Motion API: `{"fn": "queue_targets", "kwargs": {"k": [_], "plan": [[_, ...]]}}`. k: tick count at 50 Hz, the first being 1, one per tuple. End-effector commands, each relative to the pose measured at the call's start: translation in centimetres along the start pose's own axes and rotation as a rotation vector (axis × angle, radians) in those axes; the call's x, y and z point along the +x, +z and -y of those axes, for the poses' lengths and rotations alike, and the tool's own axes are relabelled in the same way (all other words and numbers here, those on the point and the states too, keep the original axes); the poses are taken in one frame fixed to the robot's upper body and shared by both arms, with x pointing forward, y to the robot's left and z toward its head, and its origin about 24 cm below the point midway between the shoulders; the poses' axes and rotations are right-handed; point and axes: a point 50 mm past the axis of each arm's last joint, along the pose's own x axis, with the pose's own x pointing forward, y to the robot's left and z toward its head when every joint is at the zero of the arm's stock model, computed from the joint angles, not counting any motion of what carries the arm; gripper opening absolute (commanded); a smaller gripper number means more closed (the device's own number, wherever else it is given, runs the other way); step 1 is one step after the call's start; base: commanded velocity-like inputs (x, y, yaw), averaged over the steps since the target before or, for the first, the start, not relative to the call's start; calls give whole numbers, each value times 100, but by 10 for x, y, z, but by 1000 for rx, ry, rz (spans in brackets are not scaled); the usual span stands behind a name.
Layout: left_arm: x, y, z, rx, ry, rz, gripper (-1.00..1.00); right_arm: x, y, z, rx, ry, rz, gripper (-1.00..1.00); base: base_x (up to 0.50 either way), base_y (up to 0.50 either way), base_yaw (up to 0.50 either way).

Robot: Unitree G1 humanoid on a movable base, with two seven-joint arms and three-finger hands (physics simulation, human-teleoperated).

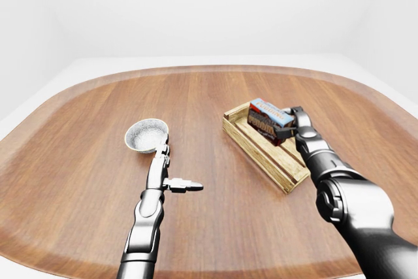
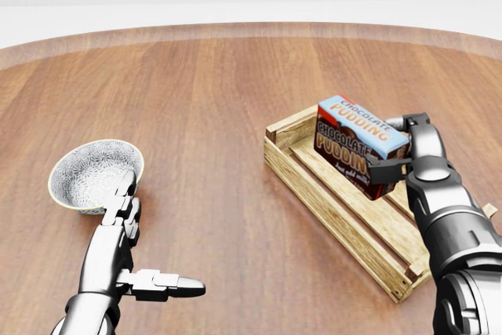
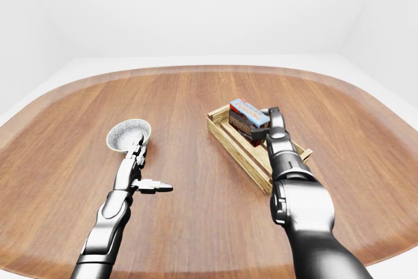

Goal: Pick up the chocolate pudding and put it in the tray.

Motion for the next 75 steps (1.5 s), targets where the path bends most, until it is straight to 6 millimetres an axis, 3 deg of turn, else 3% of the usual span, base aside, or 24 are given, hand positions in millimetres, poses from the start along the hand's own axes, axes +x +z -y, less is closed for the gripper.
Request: {"fn": "queue_targets", "kwargs": {"k": [1, 75], "plan": [[0, -1, -1, -5, 3, -3, 100, 0, -3, 8, -15, -39, 0, -100, 0, 0, 0], [1, 0, -2, -6, 6, -5, 100, -4, -61, 11, -23, -60, -139, -100, 0, 0, 0]]}}
